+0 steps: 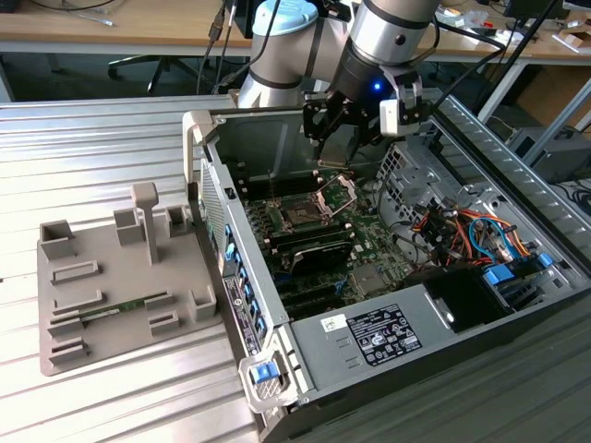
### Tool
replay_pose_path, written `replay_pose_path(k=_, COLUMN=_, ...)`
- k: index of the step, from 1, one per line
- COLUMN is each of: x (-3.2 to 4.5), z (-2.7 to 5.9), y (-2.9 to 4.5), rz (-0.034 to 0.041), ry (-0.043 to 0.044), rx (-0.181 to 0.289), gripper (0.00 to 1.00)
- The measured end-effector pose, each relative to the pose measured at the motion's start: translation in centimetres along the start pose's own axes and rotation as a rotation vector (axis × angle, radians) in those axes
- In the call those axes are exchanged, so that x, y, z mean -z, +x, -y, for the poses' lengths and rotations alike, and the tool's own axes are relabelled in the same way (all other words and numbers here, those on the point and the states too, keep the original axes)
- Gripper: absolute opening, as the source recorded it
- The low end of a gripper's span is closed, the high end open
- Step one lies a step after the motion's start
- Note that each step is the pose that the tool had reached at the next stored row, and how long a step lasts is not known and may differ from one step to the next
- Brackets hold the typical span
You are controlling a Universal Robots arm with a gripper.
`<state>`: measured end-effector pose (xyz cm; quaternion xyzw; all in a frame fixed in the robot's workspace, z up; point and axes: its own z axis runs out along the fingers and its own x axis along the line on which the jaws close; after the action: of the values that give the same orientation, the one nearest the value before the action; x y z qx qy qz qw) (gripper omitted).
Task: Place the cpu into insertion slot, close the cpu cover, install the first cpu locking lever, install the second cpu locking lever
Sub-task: 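Place the cpu into insertion slot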
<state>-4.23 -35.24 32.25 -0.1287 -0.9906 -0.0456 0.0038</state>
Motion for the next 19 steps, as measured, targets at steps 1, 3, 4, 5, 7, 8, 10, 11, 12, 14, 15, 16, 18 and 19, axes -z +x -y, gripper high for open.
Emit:
replay_pose_path(k=1, x=-0.01, z=0.0, y=0.0, rz=0.0, ry=0.0, rx=0.0, gripper=0.54)
replay_pose_path(k=3, x=-0.02, z=0.0, y=0.0, rz=0.0002, ry=0.0, rx=-0.002, gripper=0.54)
replay_pose_path(k=4, x=-0.03, z=0.0, y=0.0, rz=0.0002, ry=-0.0001, rx=-0.002, gripper=0.54)
replay_pose_path(k=5, x=-0.03, z=0.0, y=0.0, rz=0.0002, ry=-0.0001, rx=-0.002, gripper=0.54)
replay_pose_path(k=7, x=-0.06, z=0.0, y=0.0, rz=0.0004, ry=-0.0001, rx=-0.004, gripper=0.54)
replay_pose_path(k=8, x=-0.06, z=0.0, y=0.0, rz=0.0004, ry=-0.0001, rx=-0.005, gripper=0.54)
replay_pose_path(k=10, x=-0.07, z=0.01, y=0.0, rz=0.0005, ry=-0.0001, rx=-0.006, gripper=0.54)
replay_pose_path(k=11, x=-0.08, z=0.01, y=0.0, rz=0.0005, ry=-0.0001, rx=-0.006, gripper=0.54)
replay_pose_path(k=12, x=-0.09, z=0.01, y=0.0, rz=0.0006, ry=-0.0001, rx=-0.007, gripper=0.54)
replay_pose_path(k=14, x=-0.1, z=0.01, y=0.0, rz=0.0007, ry=-0.0001, rx=-0.008, gripper=0.54)
replay_pose_path(k=15, x=-0.11, z=0.01, y=0.0, rz=0.0007, ry=-0.0002, rx=-0.008, gripper=0.54)
replay_pose_path(k=16, x=-0.12, z=0.01, y=0.0, rz=0.0008, ry=-0.0002, rx=-0.009, gripper=0.54)
replay_pose_path(k=18, x=-0.12, z=0.01, y=0.0, rz=0.0008, ry=-0.0001, rx=-0.01, gripper=0.54)
replay_pose_path(k=19, x=-0.13, z=0.01, y=0.0, rz=0.001, ry=-0.0002, rx=-0.011, gripper=0.54)
